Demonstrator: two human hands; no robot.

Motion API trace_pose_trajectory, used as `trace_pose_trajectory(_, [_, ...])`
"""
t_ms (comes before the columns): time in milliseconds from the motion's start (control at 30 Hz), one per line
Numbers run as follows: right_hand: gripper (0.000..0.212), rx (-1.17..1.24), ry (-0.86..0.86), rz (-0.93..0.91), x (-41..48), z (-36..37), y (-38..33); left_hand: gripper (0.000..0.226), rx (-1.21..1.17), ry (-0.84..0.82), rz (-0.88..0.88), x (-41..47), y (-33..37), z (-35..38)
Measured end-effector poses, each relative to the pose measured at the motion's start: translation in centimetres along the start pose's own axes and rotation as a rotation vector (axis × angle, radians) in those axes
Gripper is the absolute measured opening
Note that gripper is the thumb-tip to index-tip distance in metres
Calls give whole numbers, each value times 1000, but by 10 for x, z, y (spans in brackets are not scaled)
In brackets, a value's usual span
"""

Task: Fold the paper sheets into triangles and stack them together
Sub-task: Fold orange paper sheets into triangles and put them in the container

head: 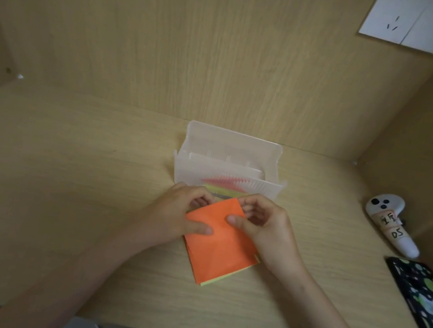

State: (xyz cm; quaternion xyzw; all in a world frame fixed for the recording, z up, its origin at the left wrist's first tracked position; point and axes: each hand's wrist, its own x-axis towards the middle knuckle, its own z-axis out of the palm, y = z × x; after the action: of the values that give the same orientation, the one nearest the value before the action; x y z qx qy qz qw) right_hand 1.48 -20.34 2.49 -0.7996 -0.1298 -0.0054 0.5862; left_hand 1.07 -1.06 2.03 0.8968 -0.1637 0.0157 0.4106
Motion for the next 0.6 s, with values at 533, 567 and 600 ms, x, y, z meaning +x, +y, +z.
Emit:
trace_pose_trajectory(533, [53,-367,-274,-372,-13,-18,-24,18,-595,54,-158,5,13,-5])
trace_pose_trajectory(567, [58,-400,-323,-371,-14,-19,-22,18,-611,58,-174,6,13,-6])
trace_pose_trajectory(600, [61,-440,-338,-378,-14,-20,-19,17,-622,60,-189,6,14,-7])
